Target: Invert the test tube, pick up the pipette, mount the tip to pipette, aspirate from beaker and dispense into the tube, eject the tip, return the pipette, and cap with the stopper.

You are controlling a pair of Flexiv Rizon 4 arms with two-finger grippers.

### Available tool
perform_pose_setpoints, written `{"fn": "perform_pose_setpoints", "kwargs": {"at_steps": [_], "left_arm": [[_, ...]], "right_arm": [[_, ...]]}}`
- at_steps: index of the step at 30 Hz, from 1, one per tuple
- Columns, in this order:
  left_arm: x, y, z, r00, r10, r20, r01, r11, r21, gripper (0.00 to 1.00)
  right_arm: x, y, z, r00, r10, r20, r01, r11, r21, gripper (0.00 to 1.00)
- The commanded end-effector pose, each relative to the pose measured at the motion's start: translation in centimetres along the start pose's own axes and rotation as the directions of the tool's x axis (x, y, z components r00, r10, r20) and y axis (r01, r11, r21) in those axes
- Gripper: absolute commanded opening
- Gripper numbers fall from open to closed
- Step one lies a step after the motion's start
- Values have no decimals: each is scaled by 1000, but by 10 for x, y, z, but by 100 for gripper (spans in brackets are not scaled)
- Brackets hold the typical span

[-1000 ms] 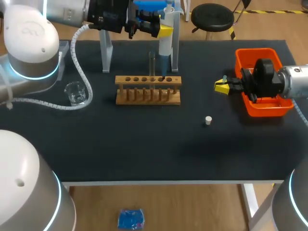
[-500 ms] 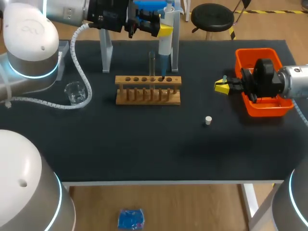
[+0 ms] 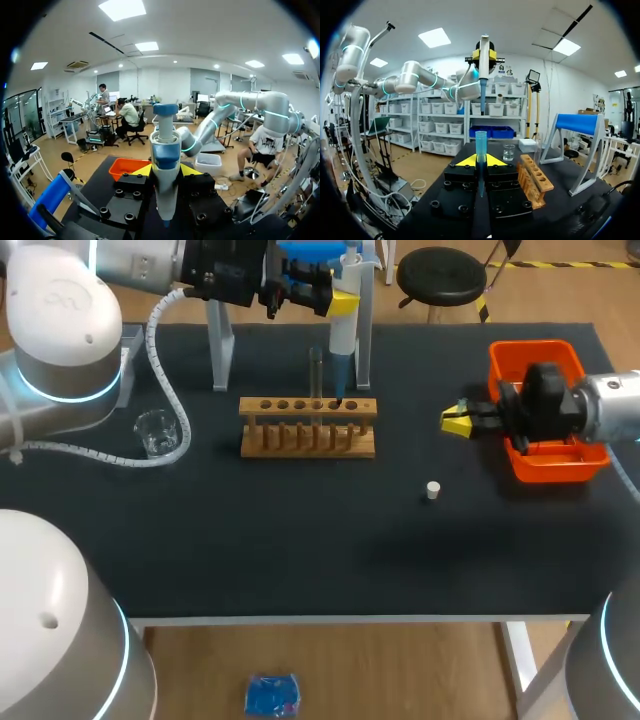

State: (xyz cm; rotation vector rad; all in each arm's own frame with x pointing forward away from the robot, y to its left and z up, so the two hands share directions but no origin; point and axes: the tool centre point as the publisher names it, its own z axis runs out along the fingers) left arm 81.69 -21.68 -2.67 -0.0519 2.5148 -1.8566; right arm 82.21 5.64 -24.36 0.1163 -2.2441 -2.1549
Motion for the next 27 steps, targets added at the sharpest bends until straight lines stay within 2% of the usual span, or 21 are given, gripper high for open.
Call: {"fn": "perform_pose_setpoints", "kwargs": {"at_steps": [1,15,27], "left_arm": [[1,0,0,1000,1,1,-1,1000,4,0],[1,0,0,1000,1,1,-1,1000,4,0],[1,0,0,1000,1,1,-1,1000,4,0]], "right_arm": [[-5,1,22,1000,-24,-16,25,999,40,0],[-24,-7,76,989,-142,-33,145,981,126,0],[-27,3,110,972,-226,-67,233,964,127,0]]}}
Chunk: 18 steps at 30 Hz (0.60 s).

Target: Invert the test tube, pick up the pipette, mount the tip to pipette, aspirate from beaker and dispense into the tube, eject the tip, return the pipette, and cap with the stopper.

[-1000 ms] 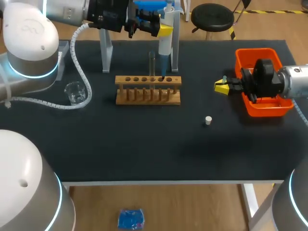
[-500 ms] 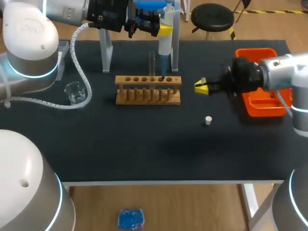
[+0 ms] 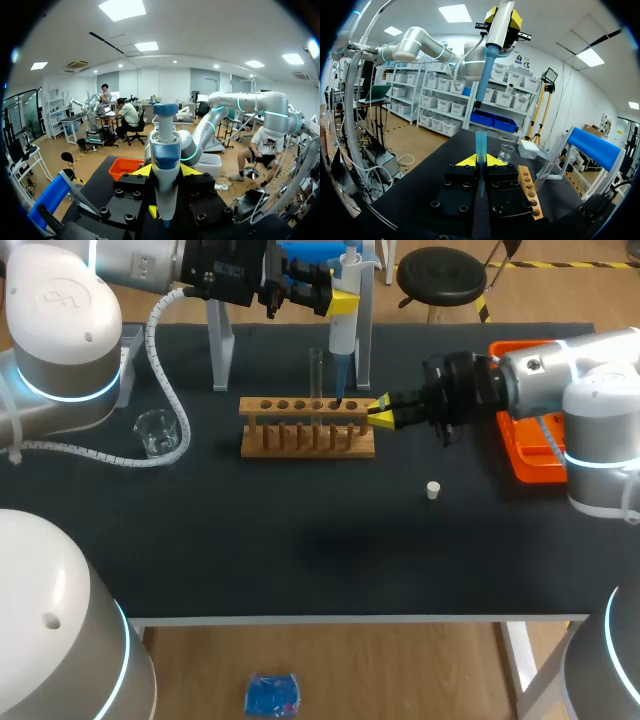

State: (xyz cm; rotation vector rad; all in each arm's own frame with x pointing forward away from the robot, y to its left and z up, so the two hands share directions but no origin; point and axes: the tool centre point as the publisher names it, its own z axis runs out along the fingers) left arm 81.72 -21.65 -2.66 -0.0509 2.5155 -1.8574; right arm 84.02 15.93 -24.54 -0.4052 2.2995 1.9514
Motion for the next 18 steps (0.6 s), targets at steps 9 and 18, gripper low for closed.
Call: {"fn": "perform_pose_setpoints", "kwargs": {"at_steps": [9,18], "left_arm": [[1,0,0,1000,1,3,-1,1000,4,0],[1,0,0,1000,1,3,-1,1000,4,0]], "right_arm": [[-5,11,27,999,-33,-37,33,999,-7,0],[-14,8,41,998,-32,-46,32,999,-1,0]]}}
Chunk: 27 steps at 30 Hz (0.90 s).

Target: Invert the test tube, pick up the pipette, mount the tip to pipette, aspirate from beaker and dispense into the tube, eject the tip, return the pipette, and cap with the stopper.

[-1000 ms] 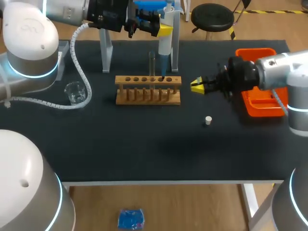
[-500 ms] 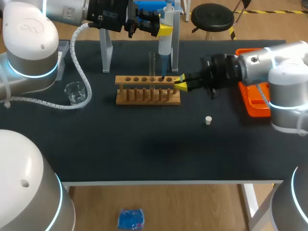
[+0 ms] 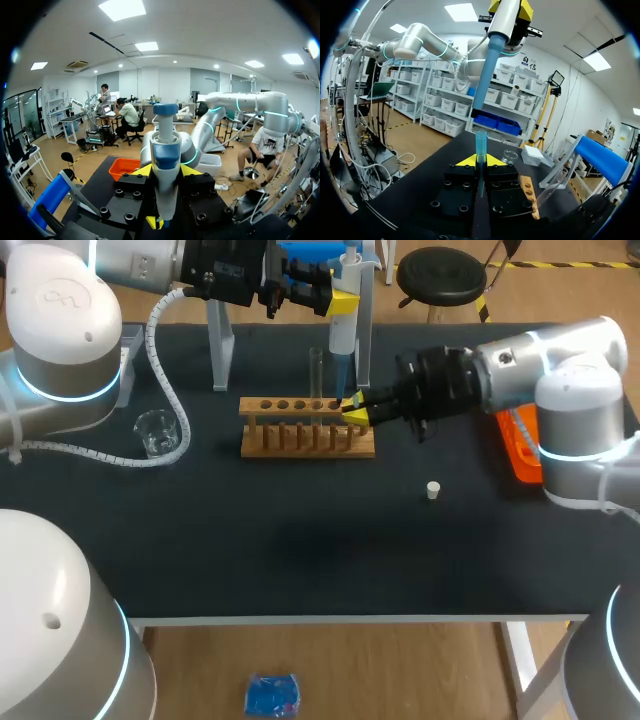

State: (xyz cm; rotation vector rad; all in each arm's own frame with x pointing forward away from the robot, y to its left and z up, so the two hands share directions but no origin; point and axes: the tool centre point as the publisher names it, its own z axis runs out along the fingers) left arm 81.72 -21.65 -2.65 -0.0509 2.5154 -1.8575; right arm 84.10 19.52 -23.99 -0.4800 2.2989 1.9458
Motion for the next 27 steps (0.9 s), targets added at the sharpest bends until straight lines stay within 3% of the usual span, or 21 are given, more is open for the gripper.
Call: {"fn": "perform_pose_setpoints", "kwargs": {"at_steps": [1,27], "left_arm": [[1,1,0,1000,1,3,-1,1000,4,0],[1,1,0,1000,1,3,-1,1000,4,0]], "right_arm": [[-8,-2,8,1000,0,-10,0,1000,1,0],[-3,7,19,999,-35,-38,34,999,-9,0]]}}
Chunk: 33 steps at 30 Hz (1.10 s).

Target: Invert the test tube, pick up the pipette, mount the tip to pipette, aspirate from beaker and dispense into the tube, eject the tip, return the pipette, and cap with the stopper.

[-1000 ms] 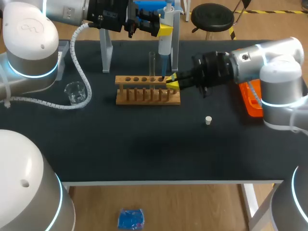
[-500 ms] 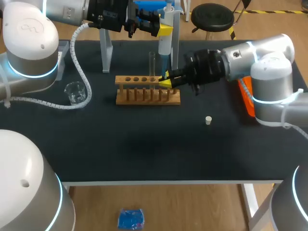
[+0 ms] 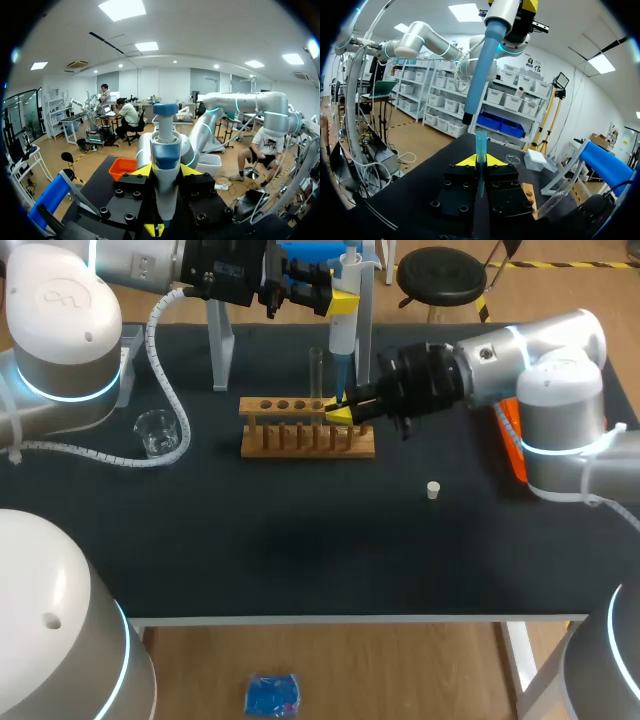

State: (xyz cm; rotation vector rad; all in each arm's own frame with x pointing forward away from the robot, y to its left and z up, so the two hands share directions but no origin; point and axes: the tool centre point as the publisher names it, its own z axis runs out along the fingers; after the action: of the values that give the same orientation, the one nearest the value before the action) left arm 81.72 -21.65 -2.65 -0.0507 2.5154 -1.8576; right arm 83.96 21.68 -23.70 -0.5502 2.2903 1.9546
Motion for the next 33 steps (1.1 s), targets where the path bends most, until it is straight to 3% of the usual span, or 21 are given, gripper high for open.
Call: {"fn": "perform_pose_setpoints", "kwargs": {"at_steps": [1,33], "left_arm": [[1,1,0,1000,1,3,-1,1000,4,0],[1,1,0,1000,1,3,-1,1000,4,0]], "right_arm": [[1,1,-1,1000,-7,-3,7,1000,4,0],[11,6,2,1000,-24,-20,24,1000,0,0]]}}
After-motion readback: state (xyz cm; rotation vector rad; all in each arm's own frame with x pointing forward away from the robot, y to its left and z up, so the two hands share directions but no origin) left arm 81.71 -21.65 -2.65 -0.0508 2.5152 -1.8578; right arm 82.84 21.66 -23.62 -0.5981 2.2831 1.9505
